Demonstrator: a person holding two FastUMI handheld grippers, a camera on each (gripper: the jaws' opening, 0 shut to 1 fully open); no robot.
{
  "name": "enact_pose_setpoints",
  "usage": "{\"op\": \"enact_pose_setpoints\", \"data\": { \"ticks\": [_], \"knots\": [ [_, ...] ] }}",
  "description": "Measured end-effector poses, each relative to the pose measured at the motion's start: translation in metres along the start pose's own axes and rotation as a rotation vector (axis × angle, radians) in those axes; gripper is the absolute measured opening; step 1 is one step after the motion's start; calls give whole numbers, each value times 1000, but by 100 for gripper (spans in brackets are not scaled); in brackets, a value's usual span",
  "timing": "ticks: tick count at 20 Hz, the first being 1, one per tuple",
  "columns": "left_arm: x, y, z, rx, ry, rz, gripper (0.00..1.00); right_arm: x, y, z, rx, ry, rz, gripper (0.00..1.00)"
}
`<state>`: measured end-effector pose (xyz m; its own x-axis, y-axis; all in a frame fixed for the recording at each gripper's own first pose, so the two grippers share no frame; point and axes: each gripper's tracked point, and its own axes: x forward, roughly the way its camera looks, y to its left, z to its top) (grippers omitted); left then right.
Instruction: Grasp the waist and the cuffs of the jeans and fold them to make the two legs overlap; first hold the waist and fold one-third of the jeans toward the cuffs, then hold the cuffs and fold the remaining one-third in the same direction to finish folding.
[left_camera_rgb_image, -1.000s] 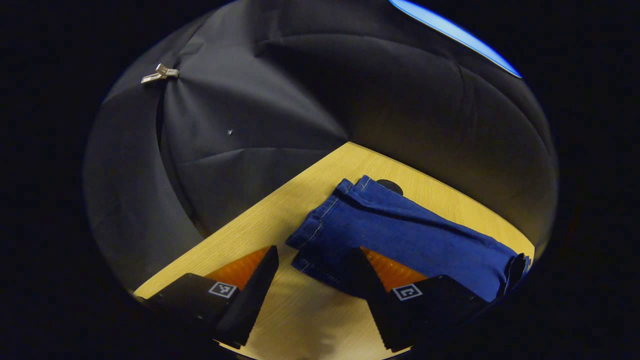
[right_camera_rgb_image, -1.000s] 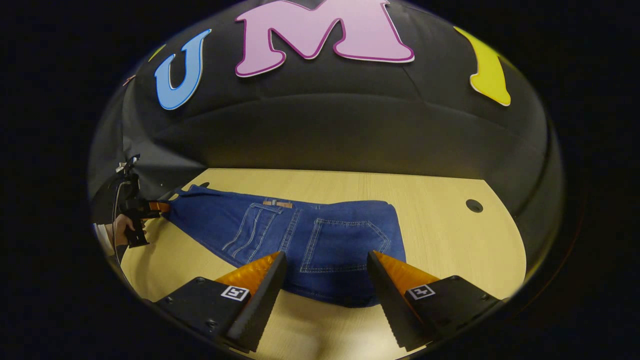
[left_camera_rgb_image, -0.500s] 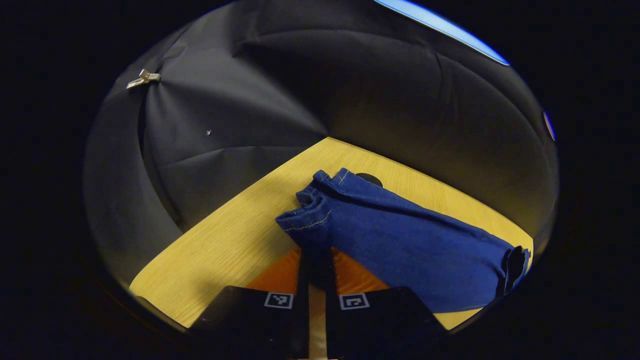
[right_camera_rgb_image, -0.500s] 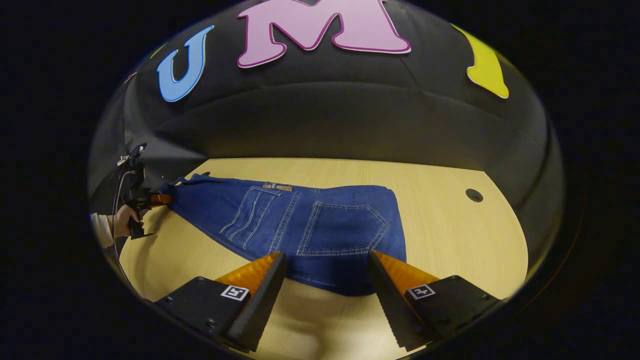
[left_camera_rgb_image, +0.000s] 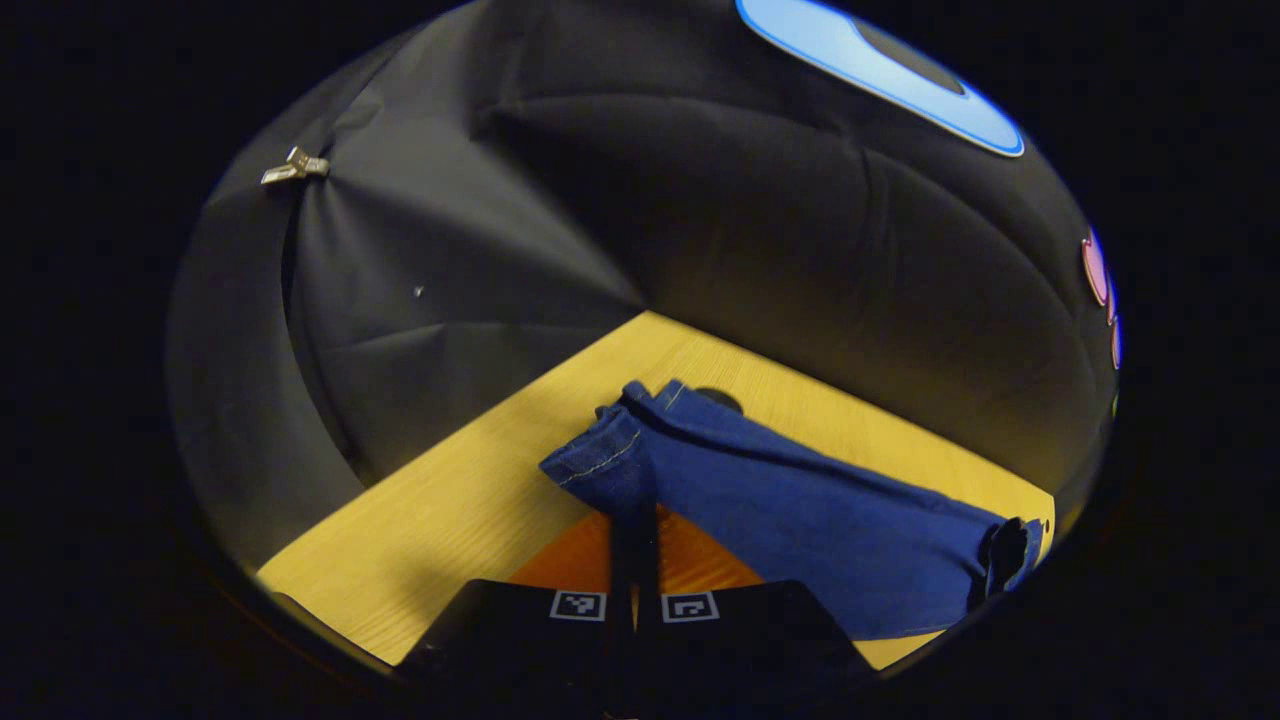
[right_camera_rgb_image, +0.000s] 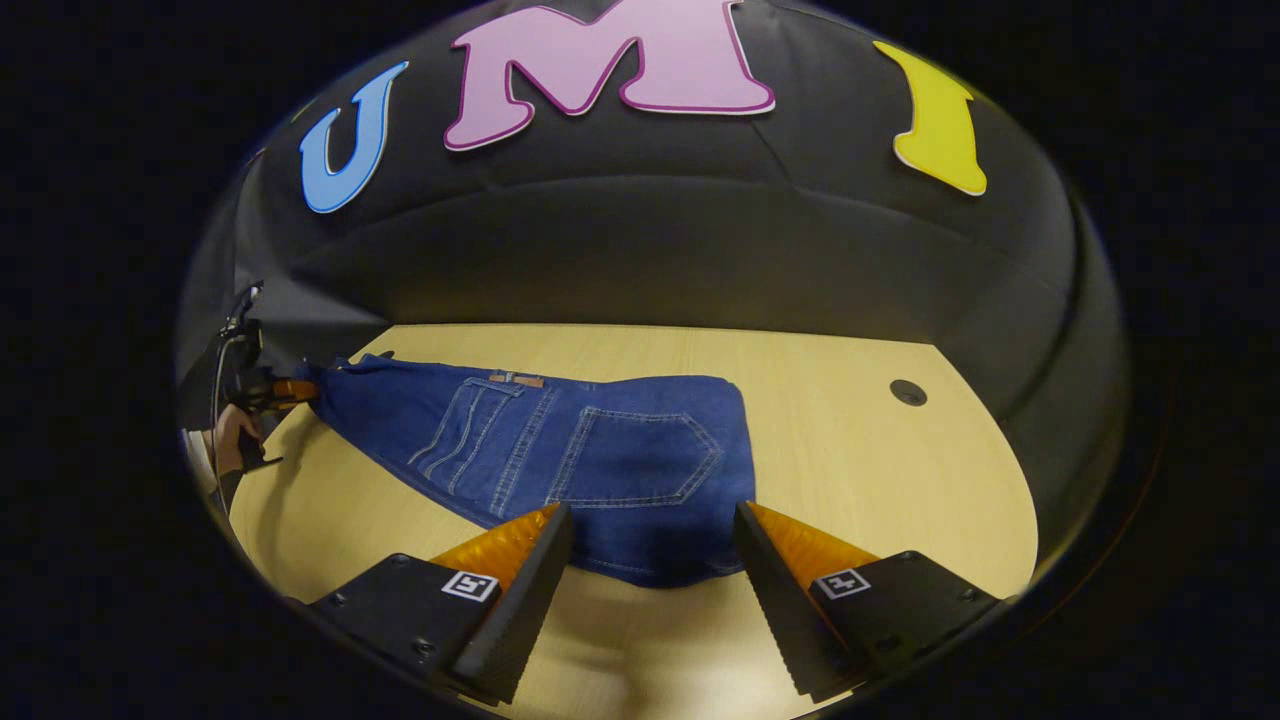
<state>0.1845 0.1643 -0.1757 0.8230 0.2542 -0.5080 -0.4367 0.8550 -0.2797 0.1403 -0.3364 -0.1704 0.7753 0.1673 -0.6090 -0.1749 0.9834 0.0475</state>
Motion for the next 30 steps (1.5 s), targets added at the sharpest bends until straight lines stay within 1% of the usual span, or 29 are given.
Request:
{"op": "enact_pose_setpoints", "data": {
  "ticks": [1, 3, 6, 8, 10, 12, 14, 17, 20, 24, 26, 28, 30],
  "knots": [
    [-7, -7, 8, -3, -5, -10, 6, -2, -5, 1, 5, 1, -7, 99],
    [-21, -19, 25, 25, -29, -32, 6, -8, -13, 3, 28, -1, -19, 98],
    [-50, -64, 56, 65, -83, -93, 6, -22, -25, 10, 52, -17, -42, 99],
    [-75, -100, 77, 88, -119, -132, 6, -31, -34, 15, 57, -31, -61, 99],
    [-102, -134, 92, 131, -157, -176, 6, -42, -45, 21, 69, -50, -81, 99],
    [-127, -178, 104, 161, -182, -220, 6, -52, -57, 24, 91, -68, -100, 99],
    [-151, -227, 105, 181, -193, -275, 6, -62, -73, 25, 107, -78, -128, 98],
    [-184, -295, 99, 259, -210, -358, 6, -81, -101, 26, 146, -95, -170, 98],
    [-211, -363, 71, 298, -197, -444, 6, -97, -128, 26, 188, -112, -214, 98],
    [-227, -436, 12, 348, -130, -528, 6, -117, -164, 18, 234, -132, -294, 98],
    [-229, -461, -25, 387, -90, -568, 6, -125, -178, 14, 261, -137, -316, 98],
    [-228, -483, -71, 439, -15, -615, 6, -134, -192, 7, 273, -137, -341, 98],
    [-222, -497, -115, 496, 58, -636, 6, -143, -202, 4, 272, -139, -365, 99]
  ]
}}
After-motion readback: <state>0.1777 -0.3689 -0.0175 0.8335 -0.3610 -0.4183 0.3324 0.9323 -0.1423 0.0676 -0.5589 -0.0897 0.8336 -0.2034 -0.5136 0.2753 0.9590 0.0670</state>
